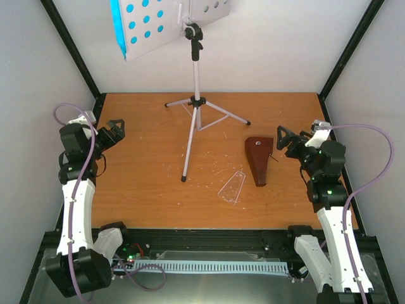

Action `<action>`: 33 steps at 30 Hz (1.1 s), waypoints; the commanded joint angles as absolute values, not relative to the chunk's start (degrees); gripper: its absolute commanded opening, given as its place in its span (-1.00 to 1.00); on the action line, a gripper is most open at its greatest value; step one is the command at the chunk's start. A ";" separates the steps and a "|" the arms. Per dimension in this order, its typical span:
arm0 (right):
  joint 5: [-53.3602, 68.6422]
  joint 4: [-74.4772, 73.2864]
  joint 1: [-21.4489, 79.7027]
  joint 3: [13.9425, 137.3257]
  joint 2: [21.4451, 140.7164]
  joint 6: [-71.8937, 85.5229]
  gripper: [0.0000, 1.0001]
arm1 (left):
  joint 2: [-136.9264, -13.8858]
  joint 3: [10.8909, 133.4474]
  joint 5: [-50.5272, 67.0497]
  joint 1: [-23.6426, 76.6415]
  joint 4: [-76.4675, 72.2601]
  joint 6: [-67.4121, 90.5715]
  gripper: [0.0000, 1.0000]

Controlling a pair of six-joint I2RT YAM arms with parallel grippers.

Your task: Pack up the instrument practice props

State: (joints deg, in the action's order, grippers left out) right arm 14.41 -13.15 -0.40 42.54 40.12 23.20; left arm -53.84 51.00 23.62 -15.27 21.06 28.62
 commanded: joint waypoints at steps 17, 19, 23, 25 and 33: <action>21.09 -22.80 -0.61 44.53 60.03 24.56 1.00 | -53.24 48.81 38.76 -15.21 4.31 14.86 0.99; 21.34 -24.27 -0.62 44.50 62.47 23.50 1.00 | -52.24 44.67 36.27 -15.21 2.93 14.03 0.99; 21.15 -25.02 -0.62 44.64 64.62 23.19 0.99 | -52.89 45.47 33.13 -15.20 6.03 12.73 0.99; 19.96 -25.69 -0.61 44.52 64.76 23.13 0.98 | -53.32 45.87 32.19 -15.21 6.25 12.59 0.99; 11.35 -32.26 -0.58 47.20 69.36 18.27 0.50 | -55.19 45.54 32.21 -15.21 7.66 12.28 0.99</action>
State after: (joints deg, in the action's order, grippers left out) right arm 16.25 -26.50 -0.40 44.27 66.30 21.85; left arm -54.39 43.99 32.51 -15.20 7.57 13.89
